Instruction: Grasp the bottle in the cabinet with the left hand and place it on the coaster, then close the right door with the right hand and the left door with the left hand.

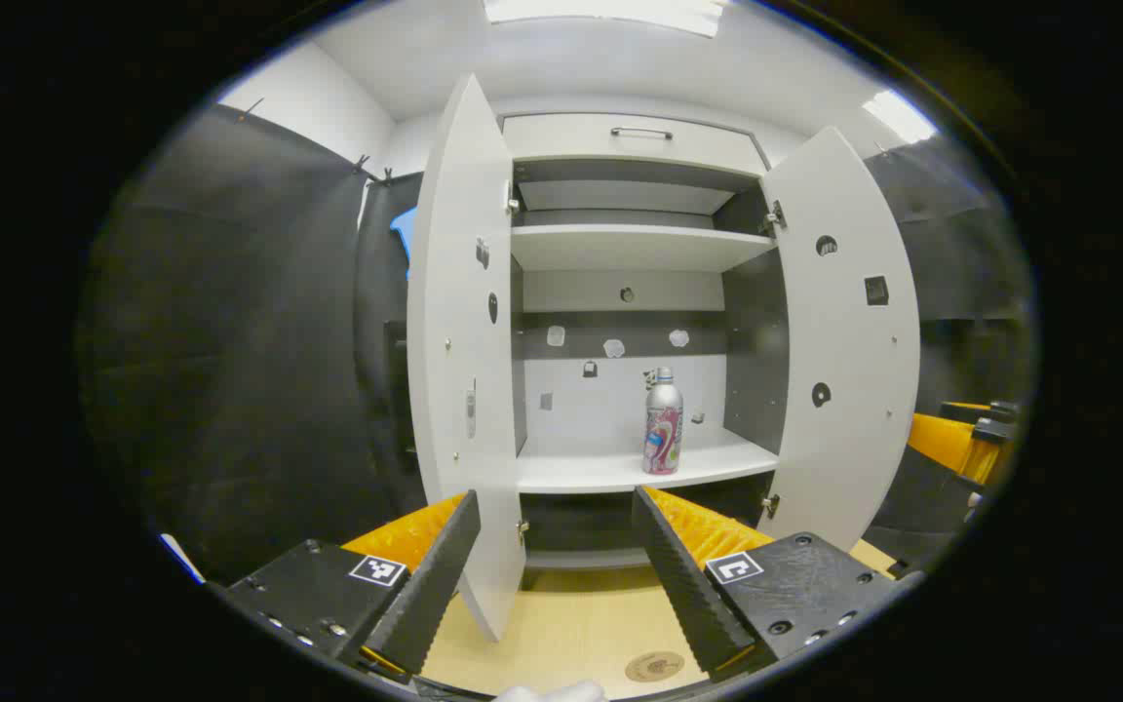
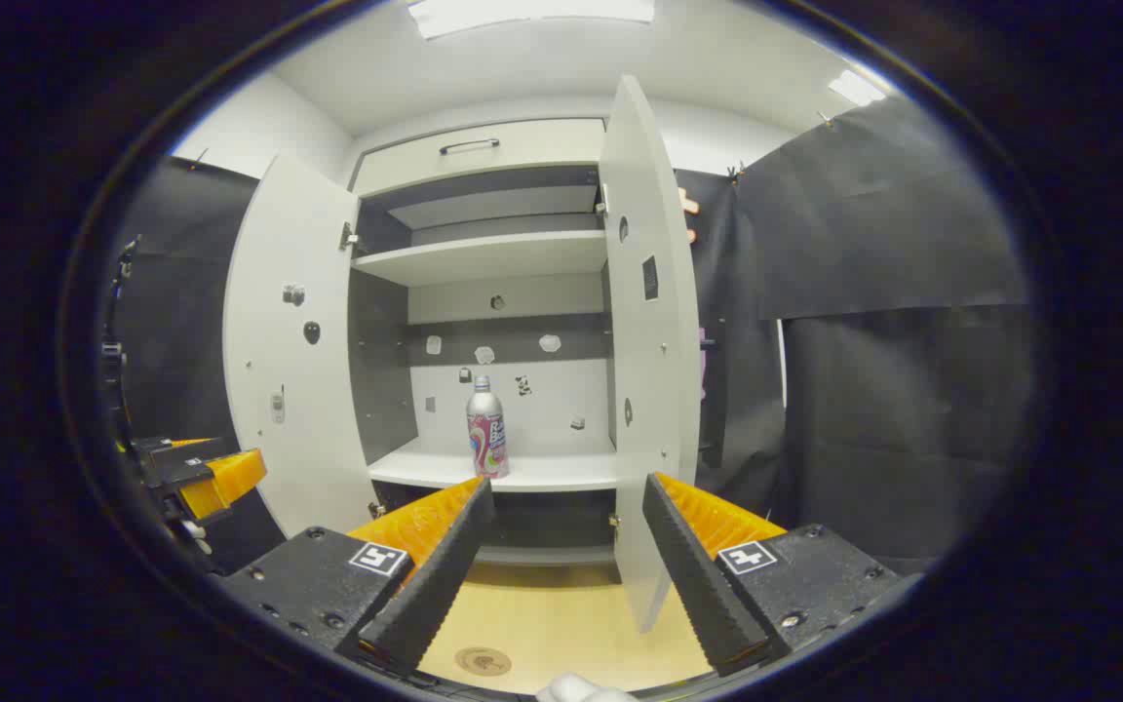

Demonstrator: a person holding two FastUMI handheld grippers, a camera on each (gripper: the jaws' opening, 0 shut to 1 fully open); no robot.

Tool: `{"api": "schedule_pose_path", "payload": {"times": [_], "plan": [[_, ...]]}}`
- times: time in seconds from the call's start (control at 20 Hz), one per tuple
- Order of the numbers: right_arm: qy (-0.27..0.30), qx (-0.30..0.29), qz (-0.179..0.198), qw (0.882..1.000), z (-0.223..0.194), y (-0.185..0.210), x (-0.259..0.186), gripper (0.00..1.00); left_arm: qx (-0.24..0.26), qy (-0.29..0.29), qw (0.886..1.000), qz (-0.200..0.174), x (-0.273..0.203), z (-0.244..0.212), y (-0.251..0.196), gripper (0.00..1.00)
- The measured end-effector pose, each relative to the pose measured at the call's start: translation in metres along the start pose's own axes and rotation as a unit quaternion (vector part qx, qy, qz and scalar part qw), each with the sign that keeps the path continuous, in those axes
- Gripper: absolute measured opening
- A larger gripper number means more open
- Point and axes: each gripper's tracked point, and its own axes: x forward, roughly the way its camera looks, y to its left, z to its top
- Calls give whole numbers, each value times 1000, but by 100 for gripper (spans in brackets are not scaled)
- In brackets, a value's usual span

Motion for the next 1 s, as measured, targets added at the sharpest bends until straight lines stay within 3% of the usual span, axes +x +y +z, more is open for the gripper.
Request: {"api": "schedule_pose_path", "payload": {"times": [0.25, 0.3, 0.5, 0.6, 0.75, 0.85, 0.95, 1.0], "plan": [[6, 1, 4, 1000, 1, -4, -4, 100, 1, -8, 1000, 2, -5, 5, -3, 96], [5, 1, 5, 1000, 2, -3, -5, 100, -1, -7, 1000, 2, -5, 6, -4, 100], [4, -3, 5, 1000, 4, -2, -4, 100, 3, -10, 1000, 2, -4, 10, -6, 96], [4, -2, 4, 1000, 4, -2, -4, 100, 6, -14, 1000, -1, -3, 13, -8, 100], [2, 0, 1, 1000, 4, -3, -4, 100, 6, -13, 1000, -4, 0, 13, -9, 96], [-1, 1, 0, 1000, 6, -5, -3, 100, 7, -13, 1000, -4, 1, 14, -9, 100], [-2, 1, 0, 1000, 7, -3, -1, 100, 6, -13, 1000, -4, 2, 14, -7, 92], [-2, 0, 1, 1000, 9, -3, 0, 100, 5, -12, 1000, -5, 3, 14, -6, 96]]}}
